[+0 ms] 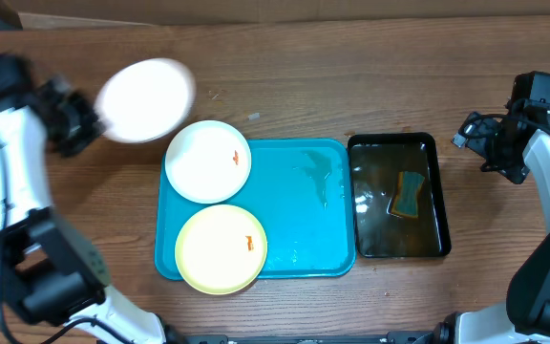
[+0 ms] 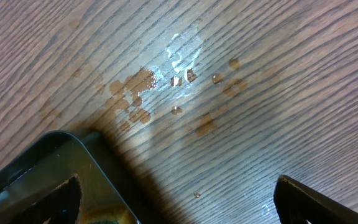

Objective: Clean dirty plates on tray and stack at the side
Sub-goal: 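Lift the wiped white plate with the left gripper and set it left of tray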

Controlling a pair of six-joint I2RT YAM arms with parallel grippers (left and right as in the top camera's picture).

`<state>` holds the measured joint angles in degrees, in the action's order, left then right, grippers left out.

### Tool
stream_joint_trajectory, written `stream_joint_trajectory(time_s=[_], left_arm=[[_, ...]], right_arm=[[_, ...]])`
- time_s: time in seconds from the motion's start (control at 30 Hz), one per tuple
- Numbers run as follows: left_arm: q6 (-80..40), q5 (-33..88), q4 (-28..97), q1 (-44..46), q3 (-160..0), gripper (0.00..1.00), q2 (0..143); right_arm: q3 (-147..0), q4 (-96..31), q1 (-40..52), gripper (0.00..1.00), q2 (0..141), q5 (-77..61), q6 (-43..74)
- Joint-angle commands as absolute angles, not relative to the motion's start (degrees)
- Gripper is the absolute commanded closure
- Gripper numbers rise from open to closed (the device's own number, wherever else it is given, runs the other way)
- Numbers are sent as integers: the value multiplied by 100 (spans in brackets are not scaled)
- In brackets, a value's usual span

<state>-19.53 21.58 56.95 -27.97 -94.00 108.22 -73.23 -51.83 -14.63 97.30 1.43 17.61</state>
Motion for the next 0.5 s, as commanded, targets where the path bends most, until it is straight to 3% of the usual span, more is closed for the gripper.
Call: stream_joint_trajectory(time_s=[0.0,0.2,0.43,0.47], left_arm=[[-2080,1632,5325,-3811,-8731,96,10796],[-2331,1634,4228,-4827,-7463,96,10801],[-2338,2145,3395,-4884,-6770,95,10801],[-2335,2209,3378,-4849,-6775,89,10801]], right_arm=[[-7387,-5151,-1481,0,9719,139,1782],[-7387,-5151,-1481,0,9719,139,1782],[-7387,-5151,-1481,0,9719,139,1780],[-7387,-5151,-1481,0,9719,139,1782]])
